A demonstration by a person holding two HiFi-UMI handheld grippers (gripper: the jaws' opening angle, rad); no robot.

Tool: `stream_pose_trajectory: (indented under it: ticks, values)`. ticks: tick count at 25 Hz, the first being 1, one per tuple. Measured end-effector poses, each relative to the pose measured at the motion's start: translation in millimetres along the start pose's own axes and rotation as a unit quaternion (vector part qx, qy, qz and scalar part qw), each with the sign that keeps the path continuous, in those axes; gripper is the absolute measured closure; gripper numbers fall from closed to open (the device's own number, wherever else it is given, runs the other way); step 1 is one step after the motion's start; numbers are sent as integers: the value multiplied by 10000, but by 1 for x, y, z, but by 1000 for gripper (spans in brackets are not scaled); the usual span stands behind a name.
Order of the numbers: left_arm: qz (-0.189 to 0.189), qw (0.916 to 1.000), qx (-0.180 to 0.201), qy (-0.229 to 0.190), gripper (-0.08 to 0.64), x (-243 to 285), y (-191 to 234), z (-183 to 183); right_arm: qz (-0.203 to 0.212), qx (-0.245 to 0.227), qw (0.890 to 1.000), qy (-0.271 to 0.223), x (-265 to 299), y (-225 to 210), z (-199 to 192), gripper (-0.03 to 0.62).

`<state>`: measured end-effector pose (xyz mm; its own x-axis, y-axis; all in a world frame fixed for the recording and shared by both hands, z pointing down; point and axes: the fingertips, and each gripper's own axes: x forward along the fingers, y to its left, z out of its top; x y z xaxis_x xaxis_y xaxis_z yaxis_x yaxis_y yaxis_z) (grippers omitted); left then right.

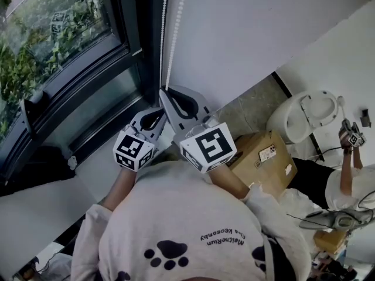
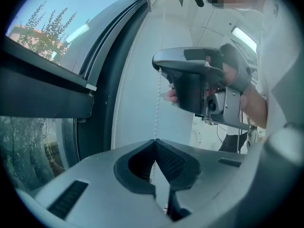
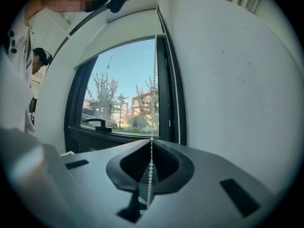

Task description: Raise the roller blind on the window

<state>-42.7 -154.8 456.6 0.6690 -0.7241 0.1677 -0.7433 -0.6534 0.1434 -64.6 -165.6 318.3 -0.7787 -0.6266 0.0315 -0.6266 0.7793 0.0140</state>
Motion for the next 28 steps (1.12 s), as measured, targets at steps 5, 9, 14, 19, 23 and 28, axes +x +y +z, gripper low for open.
stream_pose_trajectory:
  ticks: [5, 9, 14, 19, 23, 28]
  values:
    - [98, 9998, 72, 178, 552, 2, 5, -26, -3, -1, 9999, 130, 2, 3, -25, 578]
    - [147, 9994, 99, 296, 552, 3, 8, -44, -31, 26, 9998, 211, 2, 5, -42, 578]
    - [121, 9994, 87, 328, 552, 4, 5, -54, -87, -72, 9996, 249, 2, 8, -51, 577]
    - [139, 9989, -86, 449, 552, 5, 6, -74, -69, 48, 9992, 393, 1, 7, -71, 578]
    - [151, 9977, -103, 659, 552, 6, 4, -93, -38, 69, 9985, 541, 1, 7, -91, 578]
    - [201, 9960, -125, 862, 552, 4, 7, -115, 13, 62, 9973, 725, 1, 11, -112, 578]
